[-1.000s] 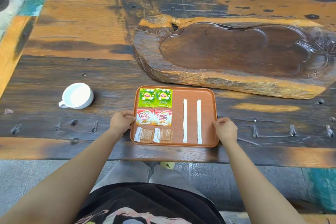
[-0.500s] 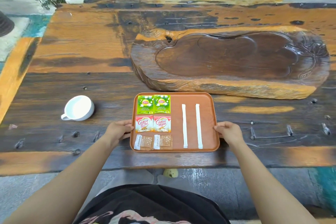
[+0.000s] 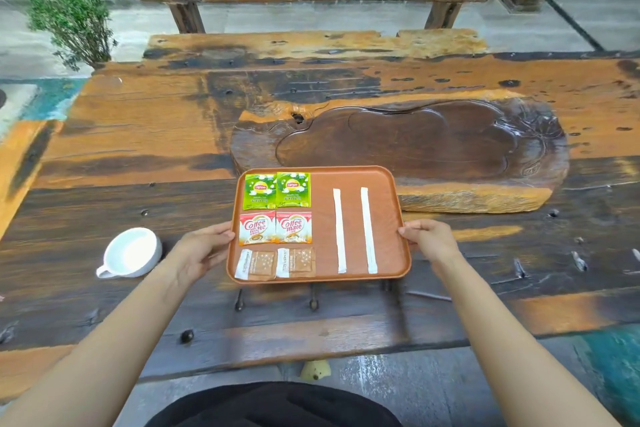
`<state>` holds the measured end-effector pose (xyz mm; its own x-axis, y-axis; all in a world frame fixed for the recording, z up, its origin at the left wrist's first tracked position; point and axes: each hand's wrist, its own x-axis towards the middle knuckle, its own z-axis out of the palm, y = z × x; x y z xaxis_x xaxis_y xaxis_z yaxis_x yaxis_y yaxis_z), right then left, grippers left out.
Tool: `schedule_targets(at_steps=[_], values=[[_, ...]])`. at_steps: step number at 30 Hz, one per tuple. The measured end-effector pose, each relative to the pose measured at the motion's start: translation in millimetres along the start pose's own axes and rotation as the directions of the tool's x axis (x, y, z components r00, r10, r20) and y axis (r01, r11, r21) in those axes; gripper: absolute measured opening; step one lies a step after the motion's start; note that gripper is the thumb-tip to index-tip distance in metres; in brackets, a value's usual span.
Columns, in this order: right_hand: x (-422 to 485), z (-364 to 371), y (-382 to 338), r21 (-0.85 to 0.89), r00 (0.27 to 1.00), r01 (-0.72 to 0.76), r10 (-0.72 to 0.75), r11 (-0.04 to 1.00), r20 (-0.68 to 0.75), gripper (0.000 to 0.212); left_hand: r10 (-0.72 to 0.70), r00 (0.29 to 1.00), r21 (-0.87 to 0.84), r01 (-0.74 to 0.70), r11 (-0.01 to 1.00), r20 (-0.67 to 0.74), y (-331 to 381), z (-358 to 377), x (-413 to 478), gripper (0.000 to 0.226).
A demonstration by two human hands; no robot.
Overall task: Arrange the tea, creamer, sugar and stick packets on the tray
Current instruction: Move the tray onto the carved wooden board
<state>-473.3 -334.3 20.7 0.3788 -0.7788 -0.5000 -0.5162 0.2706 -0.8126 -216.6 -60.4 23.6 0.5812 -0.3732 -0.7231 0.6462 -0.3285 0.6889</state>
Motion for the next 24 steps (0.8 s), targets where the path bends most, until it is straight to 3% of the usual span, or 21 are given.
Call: schedule_targets(at_steps=[7,13,18,24], values=[[26.4,0.5,-63.1,0.042,0.999,0.045,-0.045,0.998,0.000,0.003,0.041,0.997,0.027,-0.042,0.999,0.067,60.1,10.0,21.1,0.040],[63.2,5.9,-122.9,0.045,0.994,0.103,-0.101,0.994,-0.035,0.018,0.101,0.989,0.030,-0.105,0.994,0.103,124.6,22.4,51.5,0.038],[91.1,16.3,-159.5,0.118,0.994,0.098,-0.093,0.988,-0.050,0.023,0.161,0.985,0.047,-0.164,0.985,0.053,162.7,38.9,77.8,0.039],[133.9,40.3,-157.2,0.013,0.987,0.021,-0.018,1.000,-0.158,0.016,0.099,0.995,0.044,-0.099,0.994,0.004,166.5,52.9,117.3,0.038]])
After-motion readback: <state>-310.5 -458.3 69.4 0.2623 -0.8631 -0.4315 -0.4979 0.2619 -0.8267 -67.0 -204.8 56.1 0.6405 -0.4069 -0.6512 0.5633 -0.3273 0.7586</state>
